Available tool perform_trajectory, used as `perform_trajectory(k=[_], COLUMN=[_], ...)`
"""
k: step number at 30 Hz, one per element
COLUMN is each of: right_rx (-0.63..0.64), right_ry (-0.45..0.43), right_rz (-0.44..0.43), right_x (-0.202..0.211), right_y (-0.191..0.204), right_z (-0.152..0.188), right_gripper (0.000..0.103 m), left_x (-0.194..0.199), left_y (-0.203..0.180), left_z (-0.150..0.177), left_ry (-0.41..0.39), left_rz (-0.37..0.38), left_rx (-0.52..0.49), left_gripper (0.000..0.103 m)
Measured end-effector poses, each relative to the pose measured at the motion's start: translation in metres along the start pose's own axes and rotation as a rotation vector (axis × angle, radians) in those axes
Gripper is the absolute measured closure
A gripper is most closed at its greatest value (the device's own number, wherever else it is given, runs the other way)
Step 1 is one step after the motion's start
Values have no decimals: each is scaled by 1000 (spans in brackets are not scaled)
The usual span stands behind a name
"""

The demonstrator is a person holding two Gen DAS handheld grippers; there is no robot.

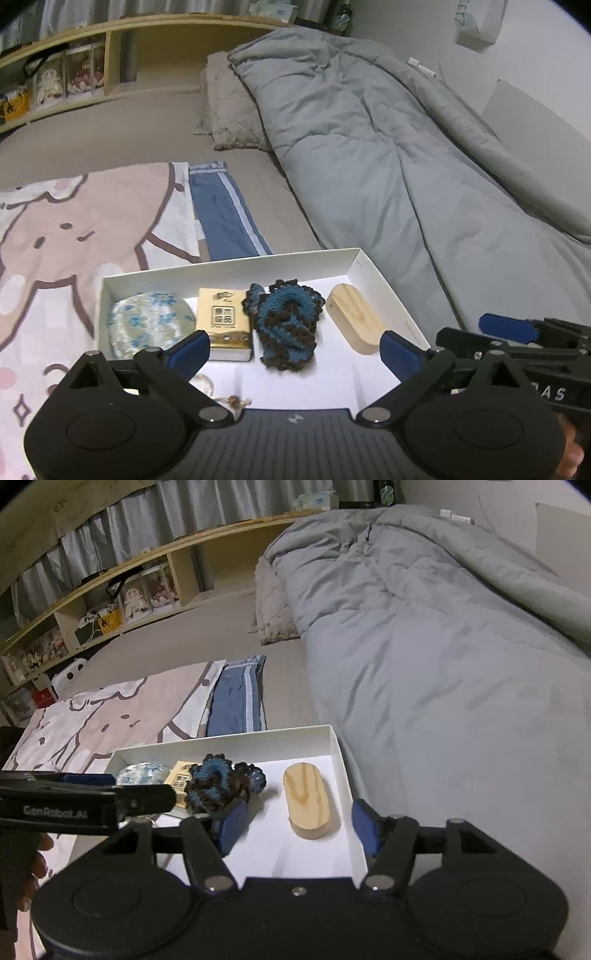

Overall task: Organize objects
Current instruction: 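Lower the wooden block into the box with the right tool while the left tool releases the scrunchie there, then withdraw both open tools from the box toward the crocheted toys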

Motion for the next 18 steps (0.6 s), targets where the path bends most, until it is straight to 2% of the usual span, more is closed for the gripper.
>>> perform_trajectory(k=[10,12,18], right_rx=[-21,-21,-28], right_ry=[-31,-32,-43], right_rz=[43,58,82], right_x=[39,44,60], right_y=[7,9,11], right_z=[6,9,16], right_gripper=[15,8,1], left_x=[49,57,81], left_y=[2,3,7], left_z=[14,16,25], left_ry=[-26,-33,-64], left_rz=[-2,2,-3], left_rx=[-13,-6,-12], left_gripper=[0,0,0])
Point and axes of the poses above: each gripper's, at about its wrist camera, not at the fingertips, and x roughly against the way its jaws point, y to its left, z to its underside, the point moved 2 cm from there along -x, roughly the way its jaws point, and after that the axes turned 7 degrees about z, right-handed, at the moved point
